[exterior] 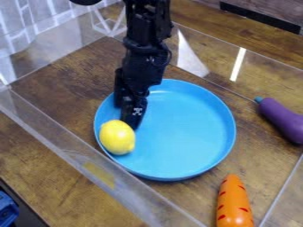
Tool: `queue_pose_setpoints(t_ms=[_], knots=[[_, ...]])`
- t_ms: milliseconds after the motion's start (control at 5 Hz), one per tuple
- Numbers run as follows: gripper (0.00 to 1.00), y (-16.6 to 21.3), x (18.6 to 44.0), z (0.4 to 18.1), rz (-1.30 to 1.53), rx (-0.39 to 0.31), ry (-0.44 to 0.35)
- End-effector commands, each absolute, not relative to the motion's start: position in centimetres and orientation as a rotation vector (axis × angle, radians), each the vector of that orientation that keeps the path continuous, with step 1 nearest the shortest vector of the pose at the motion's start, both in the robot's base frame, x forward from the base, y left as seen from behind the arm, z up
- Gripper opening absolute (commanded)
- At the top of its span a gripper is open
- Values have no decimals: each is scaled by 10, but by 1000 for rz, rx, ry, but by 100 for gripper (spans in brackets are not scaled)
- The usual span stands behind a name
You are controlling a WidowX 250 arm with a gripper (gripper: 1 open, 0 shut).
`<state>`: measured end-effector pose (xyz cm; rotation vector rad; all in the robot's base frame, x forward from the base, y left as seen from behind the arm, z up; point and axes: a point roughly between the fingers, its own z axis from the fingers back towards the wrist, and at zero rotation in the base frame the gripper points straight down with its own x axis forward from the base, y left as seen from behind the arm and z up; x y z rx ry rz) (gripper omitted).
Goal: Put the lemon on the blue tray
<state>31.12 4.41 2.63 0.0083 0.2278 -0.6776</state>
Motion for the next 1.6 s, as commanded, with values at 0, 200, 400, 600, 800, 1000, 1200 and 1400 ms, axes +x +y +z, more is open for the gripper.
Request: queue_pose_setpoints(t_ms=[0, 200, 400, 600, 800, 1000, 1200, 1400], knots=[[100, 60, 321, 32, -665, 33, 205], [100, 63, 325, 25, -684, 39, 214], [100, 60, 328, 24, -736, 45, 221], [100, 56, 331, 22, -790, 50, 225], [100, 48, 332, 18, -815, 50, 226], [100, 41, 333, 16, -840, 50, 223], [100, 34, 334, 14, -864, 48, 219], [100, 28, 333, 12, -859, 43, 212]])
